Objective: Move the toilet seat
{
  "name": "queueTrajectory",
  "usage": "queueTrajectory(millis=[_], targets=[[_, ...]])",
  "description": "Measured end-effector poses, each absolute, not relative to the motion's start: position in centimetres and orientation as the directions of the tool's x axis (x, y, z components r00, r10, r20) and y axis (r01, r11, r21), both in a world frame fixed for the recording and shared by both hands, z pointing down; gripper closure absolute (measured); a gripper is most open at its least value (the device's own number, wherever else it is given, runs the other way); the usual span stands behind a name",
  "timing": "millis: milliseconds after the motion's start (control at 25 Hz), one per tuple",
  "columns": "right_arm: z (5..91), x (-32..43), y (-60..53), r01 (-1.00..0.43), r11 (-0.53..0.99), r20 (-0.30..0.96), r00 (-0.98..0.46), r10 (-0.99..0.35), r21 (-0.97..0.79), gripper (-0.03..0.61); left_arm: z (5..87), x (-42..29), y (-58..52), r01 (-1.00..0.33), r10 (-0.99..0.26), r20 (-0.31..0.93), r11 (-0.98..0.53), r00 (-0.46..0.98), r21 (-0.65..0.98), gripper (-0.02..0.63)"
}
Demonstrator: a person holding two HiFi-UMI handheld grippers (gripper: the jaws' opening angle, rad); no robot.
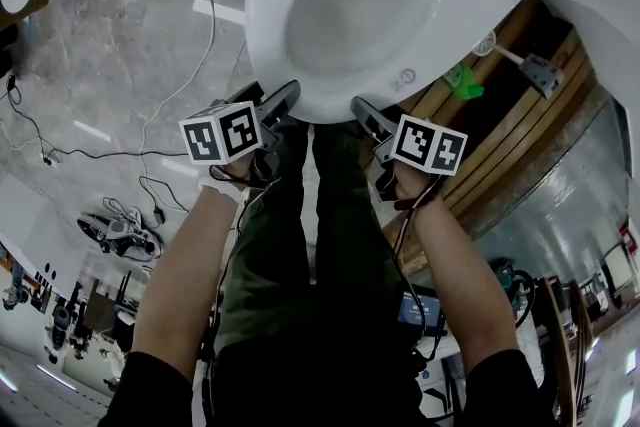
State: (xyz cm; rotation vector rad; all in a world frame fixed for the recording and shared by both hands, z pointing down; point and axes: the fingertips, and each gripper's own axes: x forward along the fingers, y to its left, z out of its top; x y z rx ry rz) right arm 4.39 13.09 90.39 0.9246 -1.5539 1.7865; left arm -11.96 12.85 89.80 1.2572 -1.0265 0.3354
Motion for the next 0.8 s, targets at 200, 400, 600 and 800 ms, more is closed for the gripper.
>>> queueTrajectory(millis=[200, 400, 600, 800], targets=[[89.1, 4.1, 13.3, -0.797, -0.141, 0.807, -0.591, -0.014, -0.587, 0.259, 88.4, -12.1, 13.2, -0.712, -0.325, 0.773, 0.307, 0.545, 0.631, 0.313], [88.6, 4.0, 13.8, -0.820, -0.090, 0.823, -0.567, -0.009, -0.566, 0.259, 88.9, -11.5, 14.0, -0.658, -0.329, 0.730, 0.315, 0.600, 0.683, 0.313], [88.4, 3.5, 14.3, -0.815, -0.064, 0.817, -0.577, -0.003, -0.576, 0.259, 88.8, -11.5, 14.1, -0.589, -0.372, 0.693, 0.365, 0.617, 0.721, 0.311], [87.3, 3.6, 14.4, -0.795, -0.080, 0.798, -0.601, -0.033, -0.602, 0.259, 87.0, -11.9, 14.0, -0.581, -0.396, 0.671, 0.336, 0.627, 0.741, 0.305]])
